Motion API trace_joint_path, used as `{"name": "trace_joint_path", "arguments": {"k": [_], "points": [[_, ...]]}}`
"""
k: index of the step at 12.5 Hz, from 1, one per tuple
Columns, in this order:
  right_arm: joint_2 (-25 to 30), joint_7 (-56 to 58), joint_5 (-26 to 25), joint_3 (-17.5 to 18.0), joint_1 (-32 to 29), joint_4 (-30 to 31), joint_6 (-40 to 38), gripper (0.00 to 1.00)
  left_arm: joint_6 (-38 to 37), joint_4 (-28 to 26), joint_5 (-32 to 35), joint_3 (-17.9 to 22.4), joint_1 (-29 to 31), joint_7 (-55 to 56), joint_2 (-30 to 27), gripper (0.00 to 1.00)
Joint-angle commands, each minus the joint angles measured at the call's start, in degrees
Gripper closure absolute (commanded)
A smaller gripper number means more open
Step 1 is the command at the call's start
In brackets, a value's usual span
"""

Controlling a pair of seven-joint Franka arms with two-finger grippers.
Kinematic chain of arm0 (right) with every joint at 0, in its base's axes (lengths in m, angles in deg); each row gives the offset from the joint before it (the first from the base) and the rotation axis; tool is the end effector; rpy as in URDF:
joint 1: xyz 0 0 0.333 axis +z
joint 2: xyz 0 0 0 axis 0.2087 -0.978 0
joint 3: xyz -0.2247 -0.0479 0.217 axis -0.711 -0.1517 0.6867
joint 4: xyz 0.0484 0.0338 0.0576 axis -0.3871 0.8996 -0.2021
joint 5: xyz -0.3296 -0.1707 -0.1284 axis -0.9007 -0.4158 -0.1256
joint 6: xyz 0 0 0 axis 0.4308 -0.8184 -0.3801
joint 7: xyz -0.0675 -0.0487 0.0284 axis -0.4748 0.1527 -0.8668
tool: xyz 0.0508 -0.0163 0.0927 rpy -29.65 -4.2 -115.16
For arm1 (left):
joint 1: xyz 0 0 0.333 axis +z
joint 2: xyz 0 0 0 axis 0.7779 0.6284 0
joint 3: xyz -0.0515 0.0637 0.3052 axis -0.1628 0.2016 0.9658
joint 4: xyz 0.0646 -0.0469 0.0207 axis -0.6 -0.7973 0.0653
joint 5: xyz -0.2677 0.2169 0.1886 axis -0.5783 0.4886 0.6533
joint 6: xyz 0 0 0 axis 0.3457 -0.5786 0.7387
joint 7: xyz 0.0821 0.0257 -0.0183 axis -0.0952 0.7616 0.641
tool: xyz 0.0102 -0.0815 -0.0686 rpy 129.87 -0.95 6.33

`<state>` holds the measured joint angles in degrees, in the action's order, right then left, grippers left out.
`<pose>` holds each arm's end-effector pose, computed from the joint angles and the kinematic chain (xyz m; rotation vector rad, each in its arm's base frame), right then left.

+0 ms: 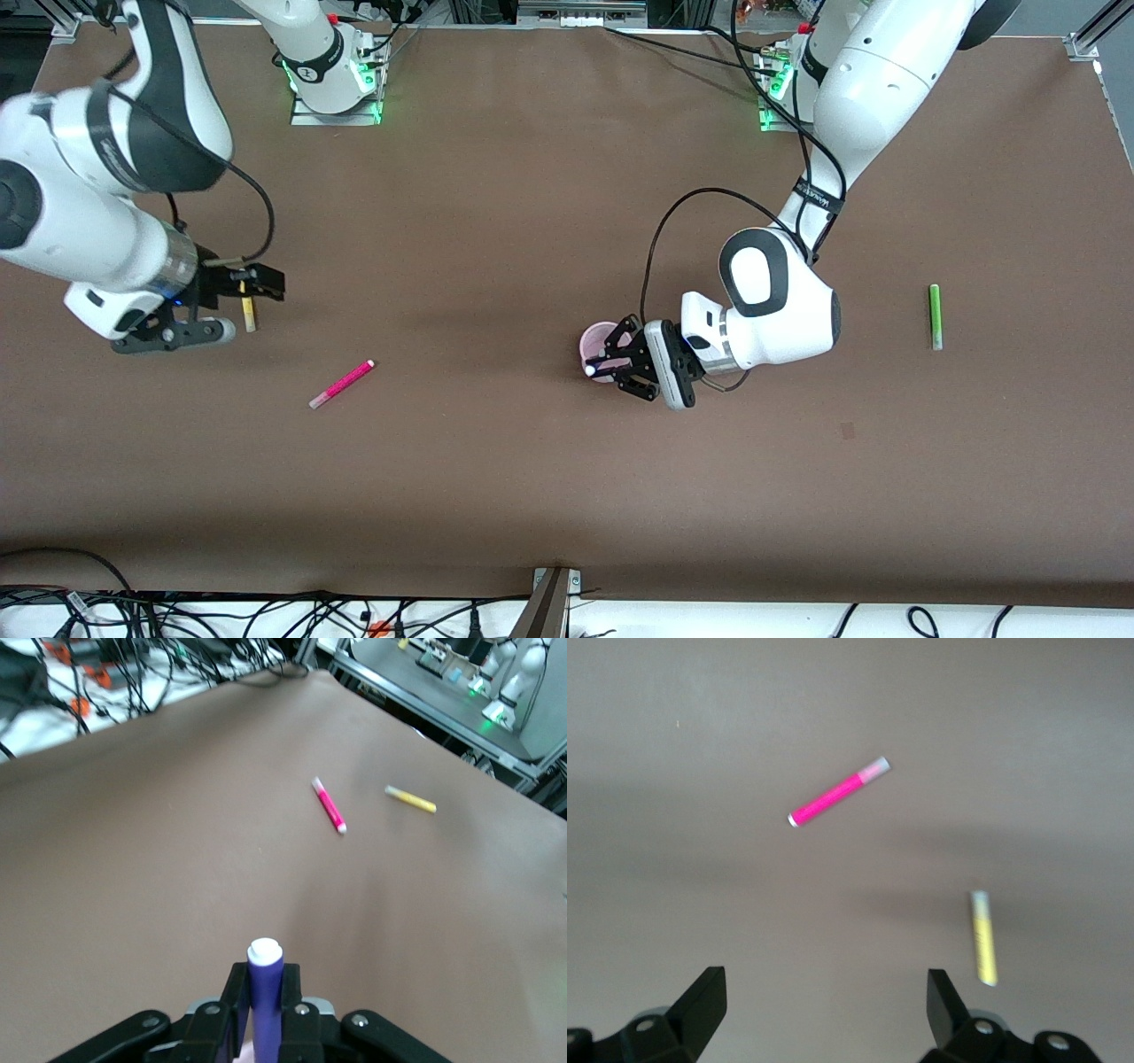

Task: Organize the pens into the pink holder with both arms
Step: 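Drop the blue pen into the cup while the right gripper grasps the marker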

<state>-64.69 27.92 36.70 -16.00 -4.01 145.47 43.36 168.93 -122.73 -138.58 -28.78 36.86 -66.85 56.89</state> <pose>0.6320 0.0941 0.4269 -3.1065 -0.0932 0.1825 0.6476 -0.3248 0.2513 1.9560 -1.0952 0.6364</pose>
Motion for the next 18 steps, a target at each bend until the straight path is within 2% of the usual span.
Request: {"name": "trace_joint_path", "arguments": {"k": [1,4,5,7,9,10,12,14,15,16,18], "points": [[-4.95,-11.1,2.07,-0.05,1.98,4.47,9.35,0.0,0.05,-2.08,-1.33,0.31,-0.55,-1.77,-3.62,0.0],[-11.71,-20.79,2.42,-0.05,2.07,6.69,18.69,0.0,-5.72,-2.61,-0.2,0.66,0.15,4.87,-6.44,0.0],[-13.91,-24.3,3.38,-0.05,2.16,6.52,20.54,0.0,-8.45,-3.22,3.72,1.01,0.67,10.3,-8.19,0.0],[-17.44,-25.83,3.65,-0.13,1.55,5.56,21.87,0.0,-14.86,-2.79,14.17,1.01,1.91,26.18,-11.18,0.0],[-18.5,-26.0,3.74,-0.13,1.37,5.11,21.96,0.02,-21.98,-2.61,26.98,0.84,1.82,44.2,-15.13,0.0],[-19.55,-26.35,5.65,-0.22,1.28,3.28,21.88,0.02,-26.01,-2.44,32.97,0.58,1.82,51.07,-16.54,0.0],[-21.22,-26.88,9.88,-0.22,1.37,0.46,21.78,0.02,-35.32,-2.26,45.44,0.58,1.73,61.46,-19.27,0.0],[-24.03,-27.06,10.07,-0.22,1.37,-1.73,21.87,0.03,-42.81,-2.17,57.23,0.66,1.65,69.3,-21.38,0.0],[-24.91,-27.23,10.15,-0.22,1.46,-2.27,22.05,0.05,-44.32,-2.17,63.73,0.84,1.91,72.21,-21.65,0.0],[-25.01,-27.23,10.24,-0.22,1.46,-2.27,22.05,0.12,-44.6,-2.09,69.1,1.27,2.34,72.93,-22.44,0.0],[-25.27,-27.15,10.33,-0.13,1.46,-2.1,22.05,0.38,-44.95,0.27,75.81,1.72,4.62,73.2,-23.93,0.0]]}}
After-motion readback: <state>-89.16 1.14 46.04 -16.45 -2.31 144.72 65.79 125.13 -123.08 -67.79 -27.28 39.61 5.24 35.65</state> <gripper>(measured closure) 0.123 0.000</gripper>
